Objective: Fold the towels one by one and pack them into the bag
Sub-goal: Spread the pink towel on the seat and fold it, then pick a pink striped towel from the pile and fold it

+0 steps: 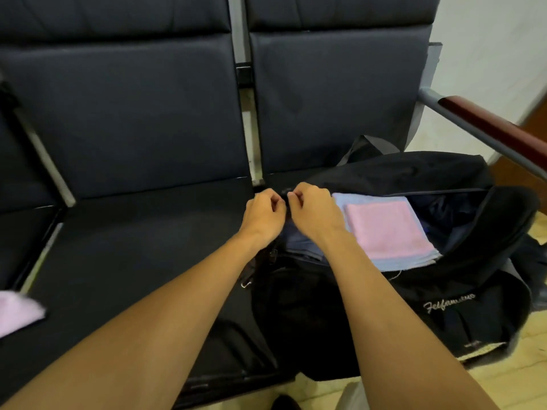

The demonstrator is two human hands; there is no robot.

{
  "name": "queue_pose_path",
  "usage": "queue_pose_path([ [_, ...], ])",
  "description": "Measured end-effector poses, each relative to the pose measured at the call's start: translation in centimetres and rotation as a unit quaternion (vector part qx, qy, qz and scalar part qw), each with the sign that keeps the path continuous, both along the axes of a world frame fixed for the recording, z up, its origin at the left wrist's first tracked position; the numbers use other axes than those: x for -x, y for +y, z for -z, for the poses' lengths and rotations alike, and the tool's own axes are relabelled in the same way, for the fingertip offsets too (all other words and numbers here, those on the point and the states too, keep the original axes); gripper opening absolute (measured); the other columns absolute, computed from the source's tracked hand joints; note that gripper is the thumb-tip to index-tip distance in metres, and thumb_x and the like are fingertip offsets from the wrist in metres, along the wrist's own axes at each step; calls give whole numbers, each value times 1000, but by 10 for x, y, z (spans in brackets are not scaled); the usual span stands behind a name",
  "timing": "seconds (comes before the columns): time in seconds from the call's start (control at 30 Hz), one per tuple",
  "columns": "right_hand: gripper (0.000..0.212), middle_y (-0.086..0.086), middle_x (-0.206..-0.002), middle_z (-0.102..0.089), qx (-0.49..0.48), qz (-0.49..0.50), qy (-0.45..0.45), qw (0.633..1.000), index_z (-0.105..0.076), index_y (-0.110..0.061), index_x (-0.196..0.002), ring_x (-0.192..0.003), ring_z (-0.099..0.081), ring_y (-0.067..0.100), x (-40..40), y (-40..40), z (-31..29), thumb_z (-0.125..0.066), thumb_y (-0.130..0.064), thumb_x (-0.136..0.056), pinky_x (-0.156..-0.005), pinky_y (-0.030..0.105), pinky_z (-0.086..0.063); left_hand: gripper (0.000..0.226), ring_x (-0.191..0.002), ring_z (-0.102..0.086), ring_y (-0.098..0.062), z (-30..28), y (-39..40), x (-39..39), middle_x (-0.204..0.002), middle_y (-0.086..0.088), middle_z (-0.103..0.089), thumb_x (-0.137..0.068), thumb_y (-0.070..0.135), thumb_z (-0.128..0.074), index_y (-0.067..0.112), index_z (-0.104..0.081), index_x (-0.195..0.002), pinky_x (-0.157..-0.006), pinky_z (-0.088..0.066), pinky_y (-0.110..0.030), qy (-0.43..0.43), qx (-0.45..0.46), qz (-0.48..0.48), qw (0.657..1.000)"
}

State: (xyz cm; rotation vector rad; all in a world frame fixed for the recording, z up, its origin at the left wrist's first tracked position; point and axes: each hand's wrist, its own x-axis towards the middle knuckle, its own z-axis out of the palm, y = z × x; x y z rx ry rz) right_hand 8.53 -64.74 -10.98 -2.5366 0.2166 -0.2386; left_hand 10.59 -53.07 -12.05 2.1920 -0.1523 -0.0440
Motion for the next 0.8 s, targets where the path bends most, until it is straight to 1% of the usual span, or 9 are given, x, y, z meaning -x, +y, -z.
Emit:
queue_pose_path([
  [0.1,31,10,-88,-65,-23,-33,10,999,-53,-19,-77,-83,-62,33,-5,45,-10,-46,-37,-101,-69,39,-50,16,-69,-58,-15,-9,47,2,-84,-5,-65,-97,20,-50,11,-63,-92,-55,-44,-27,4,-10,-15,1000],
  [0.2,38,3,-77,-60,-46,-66,9,997,-48,-23,-66,-76,-60,29,-7,104,-19,-48,-36,-101,-63,37,-47,17,-62,-54,-13,-19,104,8,-80,-6,-64,-98,19,-48,12,-62,-93,-51,-43,-25,2,-23,-30,999],
  [0.33,34,1,-77,-63,-59,-145,39,987,-61,-20,-78,-74,-62,23,-2,189,-19,-45,-35,-103,-66,41,-52,16,-66,-58,-15,-27,191,23,-81,-5,-65,-99,20,-49,14,-63,-94,-53,-46,-25,5,-35,-66,997],
  [0.43,33,1,-77,-62,-34,-221,74,972,-59,-20,-78,-72,-61,21,4,253,-14,-45,-35,-104,-67,42,-53,12,-72,-63,-16,-23,266,40,-81,-4,-67,-97,20,-52,18,-62,-90,-57,-48,-27,13,-46,-109,993],
  [0.5,32,3,-80,-63,-5,-280,93,956,-57,-23,-76,-77,-62,24,10,300,-9,-47,-36,-103,-70,42,-54,12,-71,-65,-18,-17,319,57,-77,-4,-67,-95,17,-54,19,-63,-87,-60,-51,-31,22,-61,-158,985],
  [0.57,29,3,-83,-65,-3,-313,107,944,-61,-21,-79,-81,-63,25,14,333,-7,-49,-35,-102,-74,44,-55,14,-74,-66,-21,-6,359,71,-77,-5,-68,-93,14,-54,18,-63,-82,-64,-53,-34,33,-88,-188,978],
  [0.63,25,4,-85,-66,-15,-342,126,931,-66,-16,-87,-82,-64,25,20,371,-3,-52,-31,-100,-77,45,-55,13,-81,-65,-26,7,403,91,-82,-8,-69,-92,14,-54,16,-62,-81,-69,-48,-32,54,-134,-212,967],
  [0.73,18,7,-95,-67,-16,-377,166,911,-69,-15,-92,-87,-64,28,28,419,4,-54,-23,-95,-81,49,-56,15,-102,-60,-30,25,455,112,-109,-13,-66,-92,13,-54,9,-63,-103,-87,-45,-34,111,-254,-198,940],
  [0.8,15,10,-105,-66,-10,-393,180,902,-70,-15,-97,-93,-64,32,32,443,10,-57,-22,-93,-85,48,-56,22,-108,-56,-28,24,470,115,-120,-11,-59,-93,15,-55,13,-57,-114,-96,-46,-37,134,-286,-197,928],
])
